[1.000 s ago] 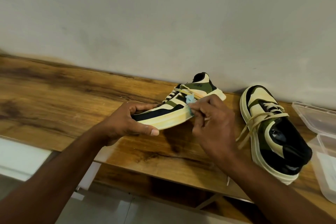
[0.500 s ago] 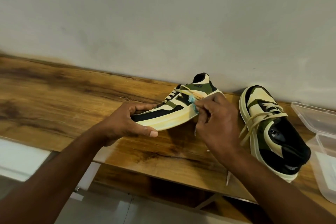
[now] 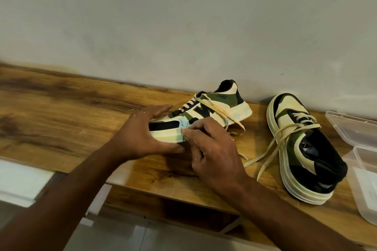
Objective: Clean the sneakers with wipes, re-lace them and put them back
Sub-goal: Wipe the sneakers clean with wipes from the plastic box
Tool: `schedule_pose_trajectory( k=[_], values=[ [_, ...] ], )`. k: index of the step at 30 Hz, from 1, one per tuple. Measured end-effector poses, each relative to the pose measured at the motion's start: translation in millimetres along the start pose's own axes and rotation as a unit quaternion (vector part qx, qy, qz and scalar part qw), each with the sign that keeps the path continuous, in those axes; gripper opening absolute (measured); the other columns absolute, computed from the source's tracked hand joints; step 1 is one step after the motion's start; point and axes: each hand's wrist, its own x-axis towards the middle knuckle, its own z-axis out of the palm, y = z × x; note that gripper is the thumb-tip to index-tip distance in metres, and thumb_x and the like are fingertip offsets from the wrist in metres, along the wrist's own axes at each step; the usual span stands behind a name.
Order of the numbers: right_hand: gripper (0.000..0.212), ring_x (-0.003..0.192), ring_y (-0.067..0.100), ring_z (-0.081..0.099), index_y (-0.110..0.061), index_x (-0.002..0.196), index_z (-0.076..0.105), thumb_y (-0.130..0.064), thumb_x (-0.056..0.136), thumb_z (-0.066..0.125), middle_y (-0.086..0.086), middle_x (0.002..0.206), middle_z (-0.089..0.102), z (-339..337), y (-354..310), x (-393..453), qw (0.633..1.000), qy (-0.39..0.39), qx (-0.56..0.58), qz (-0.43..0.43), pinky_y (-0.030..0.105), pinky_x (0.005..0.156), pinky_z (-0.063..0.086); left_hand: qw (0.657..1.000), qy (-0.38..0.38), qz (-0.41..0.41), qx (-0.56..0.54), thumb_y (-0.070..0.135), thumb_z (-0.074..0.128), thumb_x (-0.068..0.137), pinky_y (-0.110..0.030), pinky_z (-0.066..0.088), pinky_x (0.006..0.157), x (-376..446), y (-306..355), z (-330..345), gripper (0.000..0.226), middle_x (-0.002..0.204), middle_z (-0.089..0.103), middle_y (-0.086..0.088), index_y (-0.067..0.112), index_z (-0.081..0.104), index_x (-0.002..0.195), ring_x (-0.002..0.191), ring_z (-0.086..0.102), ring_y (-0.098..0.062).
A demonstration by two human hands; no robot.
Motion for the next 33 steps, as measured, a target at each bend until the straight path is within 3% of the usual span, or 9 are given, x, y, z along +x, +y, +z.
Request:
schedule_pose_trajectory(
  k=[4, 8, 10, 12, 20, 25, 28, 30, 33],
  values=[
    [0.028, 0.108, 0.022, 0.062, -0.004, 0.119, 0.074, -0.006, 0.091, 0.070, 0.011, 0.115, 0.066, 0.6, 4.9, 5.9, 1.000, 0.023, -0.007, -0.011, 0.029, 0.083, 0.060, 0.954, 0.165, 0.160, 0.191, 0.061, 0.076, 0.071, -0.056, 0.048, 0.107, -12.4, 21.9, 20.6, 0.092, 0.147, 0.060, 0.000, 0.019, 0.056, 0.150, 0.134, 0.054, -0.022],
    [0.030, 0.101, 0.019, 0.064, -0.003, 0.116, 0.076, 0.006, 0.087, 0.074, 0.009, 0.110, 0.067, -1.9, 17.7, 14.1, 0.996, 0.084, 0.012, 0.033, 0.027, 0.083, 0.059, 0.934, 0.208, 0.223, 0.187, 0.030, 0.081, 0.082, -0.051, 0.055, 0.102, -18.6, 36.7, 45.6, 0.065, 0.137, 0.068, -0.010, 0.006, 0.065, 0.140, 0.126, 0.063, -0.029],
    [0.029, 0.100, 0.015, 0.064, -0.004, 0.115, 0.077, 0.006, 0.087, 0.075, 0.007, 0.109, 0.068, -3.3, 23.6, 16.7, 0.993, 0.101, 0.020, 0.055, 0.020, 0.085, 0.057, 0.931, 0.225, 0.221, 0.186, 0.028, 0.079, 0.084, -0.042, 0.051, 0.107, -15.6, 37.5, 52.7, 0.059, 0.135, 0.069, -0.012, 0.005, 0.066, 0.138, 0.126, 0.064, -0.028],
    [0.028, 0.099, 0.011, 0.064, -0.005, 0.114, 0.078, 0.004, 0.088, 0.076, 0.006, 0.108, 0.069, -4.5, 28.8, 18.4, 0.991, 0.111, 0.017, 0.070, 0.011, 0.087, 0.052, 0.931, 0.232, 0.215, 0.180, 0.028, 0.078, 0.087, -0.034, 0.047, 0.109, -10.9, 39.5, 56.2, 0.055, 0.133, 0.070, -0.011, 0.005, 0.068, 0.135, 0.126, 0.063, -0.027],
    [0.022, 0.099, 0.010, 0.061, -0.007, 0.113, 0.078, -0.004, 0.091, 0.075, 0.005, 0.110, 0.069, -19.3, 61.8, 23.0, 0.983, 0.117, -0.051, 0.135, -0.002, 0.079, 0.042, 0.937, 0.198, 0.190, 0.215, 0.047, 0.058, 0.099, -0.051, 0.052, 0.108, -2.2, 35.0, 63.0, 0.056, 0.143, 0.064, -0.011, 0.011, 0.063, 0.142, 0.136, 0.057, -0.029],
    [0.023, 0.094, 0.010, 0.061, -0.008, 0.114, 0.078, -0.003, 0.092, 0.073, 0.006, 0.108, 0.069, -35.5, 85.3, 28.8, 0.970, 0.130, -0.084, 0.189, 0.002, 0.079, 0.038, 0.940, 0.193, 0.205, 0.191, 0.039, 0.069, 0.097, -0.051, 0.054, 0.102, -2.8, 33.7, 59.9, 0.051, 0.138, 0.068, -0.007, 0.012, 0.065, 0.141, 0.130, 0.061, -0.026],
    [0.023, 0.094, 0.012, 0.063, -0.008, 0.112, 0.079, -0.002, 0.091, 0.074, 0.006, 0.106, 0.069, -40.2, 89.0, 27.6, 0.969, 0.139, -0.077, 0.191, 0.016, 0.082, 0.052, 0.940, 0.195, 0.204, 0.191, 0.038, 0.071, 0.095, -0.047, 0.054, 0.102, -4.8, 35.6, 60.2, 0.053, 0.137, 0.069, -0.007, 0.012, 0.066, 0.140, 0.128, 0.062, -0.027],
    [0.022, 0.097, 0.012, 0.062, -0.009, 0.113, 0.079, -0.005, 0.092, 0.074, 0.004, 0.109, 0.068, -34.7, 78.1, 24.5, 0.973, 0.132, -0.063, 0.180, 0.026, 0.083, 0.057, 0.941, 0.193, 0.202, 0.193, 0.041, 0.066, 0.098, -0.046, 0.053, 0.102, -4.6, 35.8, 60.4, 0.052, 0.138, 0.068, -0.007, 0.012, 0.065, 0.141, 0.129, 0.062, -0.027],
    [0.023, 0.101, 0.017, 0.063, -0.007, 0.113, 0.079, -0.002, 0.090, 0.076, 0.006, 0.109, 0.068, -16.1, 49.6, 18.1, 0.988, 0.100, -0.048, 0.110, 0.028, 0.083, 0.058, 0.940, 0.190, 0.198, 0.201, 0.047, 0.054, 0.099, -0.046, 0.054, 0.100, -2.7, 35.9, 58.5, 0.055, 0.138, 0.069, -0.008, 0.012, 0.065, 0.141, 0.128, 0.063, -0.028]
  ],
)
